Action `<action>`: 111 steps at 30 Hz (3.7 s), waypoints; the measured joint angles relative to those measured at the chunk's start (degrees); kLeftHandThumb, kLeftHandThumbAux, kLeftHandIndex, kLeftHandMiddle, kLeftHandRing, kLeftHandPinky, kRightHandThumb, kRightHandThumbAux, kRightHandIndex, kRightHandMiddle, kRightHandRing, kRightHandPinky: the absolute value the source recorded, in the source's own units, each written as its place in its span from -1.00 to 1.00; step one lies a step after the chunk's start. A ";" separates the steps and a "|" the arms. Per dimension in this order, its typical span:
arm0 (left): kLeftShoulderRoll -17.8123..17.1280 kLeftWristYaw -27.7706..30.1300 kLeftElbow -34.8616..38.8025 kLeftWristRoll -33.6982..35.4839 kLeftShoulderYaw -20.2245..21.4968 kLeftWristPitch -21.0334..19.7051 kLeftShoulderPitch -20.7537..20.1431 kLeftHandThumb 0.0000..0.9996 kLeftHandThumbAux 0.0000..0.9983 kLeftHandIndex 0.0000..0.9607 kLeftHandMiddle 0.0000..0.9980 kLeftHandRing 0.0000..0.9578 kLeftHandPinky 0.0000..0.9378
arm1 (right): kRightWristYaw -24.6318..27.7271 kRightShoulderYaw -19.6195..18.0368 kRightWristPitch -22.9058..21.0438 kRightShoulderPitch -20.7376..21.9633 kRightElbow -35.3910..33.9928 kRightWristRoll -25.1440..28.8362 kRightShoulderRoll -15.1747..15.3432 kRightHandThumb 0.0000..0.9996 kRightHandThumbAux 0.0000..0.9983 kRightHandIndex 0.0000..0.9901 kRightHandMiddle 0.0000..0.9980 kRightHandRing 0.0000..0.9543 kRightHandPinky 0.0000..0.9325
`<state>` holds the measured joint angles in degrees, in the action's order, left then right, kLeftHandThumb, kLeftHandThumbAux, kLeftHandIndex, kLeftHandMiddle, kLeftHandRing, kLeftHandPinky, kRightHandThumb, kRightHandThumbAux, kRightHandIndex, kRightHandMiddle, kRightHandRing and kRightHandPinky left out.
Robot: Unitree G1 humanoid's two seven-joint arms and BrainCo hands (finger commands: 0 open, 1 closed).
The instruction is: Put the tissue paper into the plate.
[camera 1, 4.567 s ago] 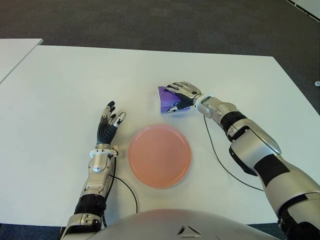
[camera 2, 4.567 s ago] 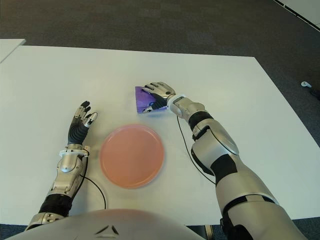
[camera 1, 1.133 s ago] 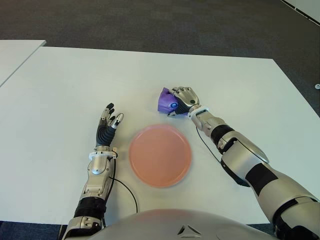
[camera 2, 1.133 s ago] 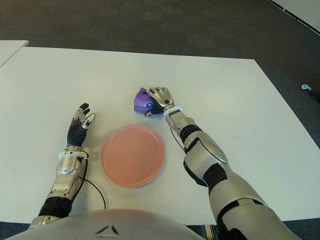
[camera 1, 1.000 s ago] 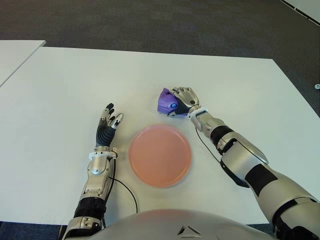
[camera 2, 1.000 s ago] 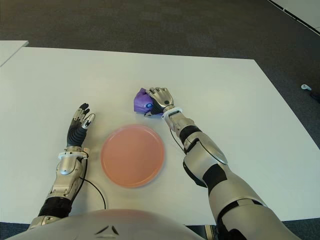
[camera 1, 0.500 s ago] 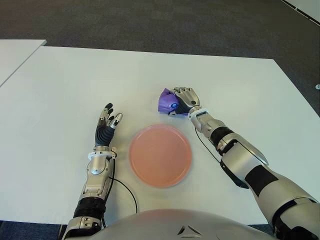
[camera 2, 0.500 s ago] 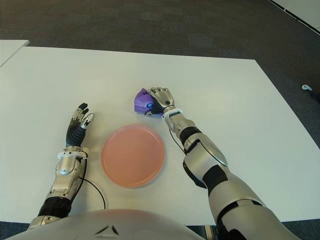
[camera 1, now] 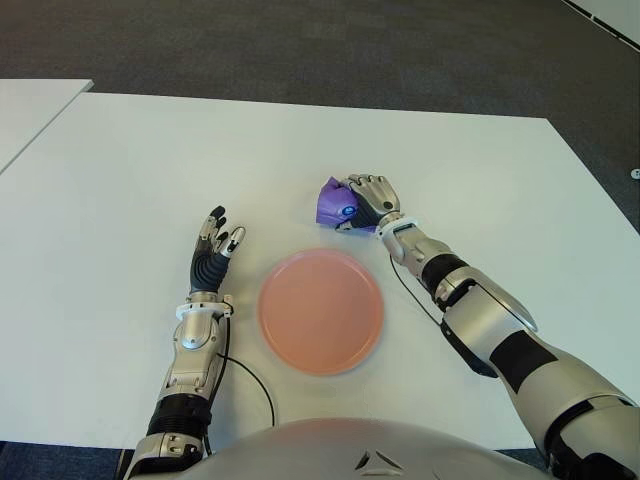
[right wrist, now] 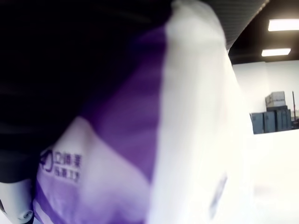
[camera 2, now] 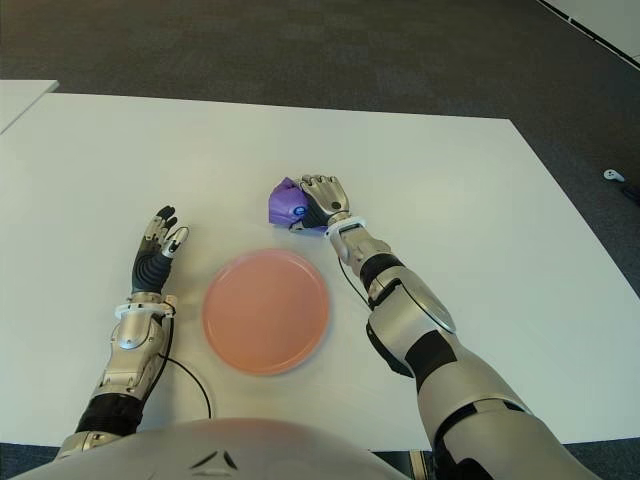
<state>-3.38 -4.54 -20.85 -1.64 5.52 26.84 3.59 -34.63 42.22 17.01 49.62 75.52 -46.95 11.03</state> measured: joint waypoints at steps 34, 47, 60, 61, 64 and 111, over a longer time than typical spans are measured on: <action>-0.24 0.74 0.19 0.65 0.21 0.13 -0.23 -0.27 -0.18 -1.00 -1.00 -1.00 -1.00 | -2.70 -13.74 12.92 -0.03 -4.29 10.16 0.85 0.71 0.36 -0.20 0.07 0.80 0.79; -0.19 0.73 0.74 0.50 0.11 -0.15 0.06 -0.26 -0.19 -1.00 -1.00 -1.00 -1.00 | -4.49 -20.21 18.02 -0.57 -23.21 12.49 2.61 0.71 0.36 -0.20 0.08 0.82 0.83; -0.17 0.73 1.04 0.53 0.14 -0.43 0.18 -0.25 -0.19 -1.00 -1.00 -1.00 -1.00 | 0.78 -23.16 16.04 -15.60 -54.53 12.14 3.32 0.70 0.36 -0.20 0.08 0.81 0.82; -0.17 0.73 1.06 0.53 0.14 -0.47 0.19 -0.25 -0.19 -1.00 -1.00 -1.00 -1.00 | 1.94 -23.11 15.84 -17.22 -57.04 12.17 3.37 0.70 0.36 -0.20 0.08 0.81 0.81; -0.17 0.73 1.15 0.53 0.14 -0.57 0.21 -0.25 -0.20 -1.00 -1.00 -1.00 -1.00 | 6.02 -22.84 15.54 -22.02 -63.97 12.49 4.00 0.70 0.36 -0.20 0.08 0.79 0.79; -0.30 3.84 0.87 2.28 0.33 -1.31 0.04 -0.27 -0.23 -1.00 -1.00 -1.00 -1.00 | 38.75 -15.65 29.61 -34.80 -65.18 8.46 12.90 0.70 0.36 -0.20 0.07 0.70 0.71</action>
<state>-3.68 -0.70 -19.98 0.64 5.85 25.53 3.63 4.12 26.57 46.62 14.82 10.33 -38.50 23.93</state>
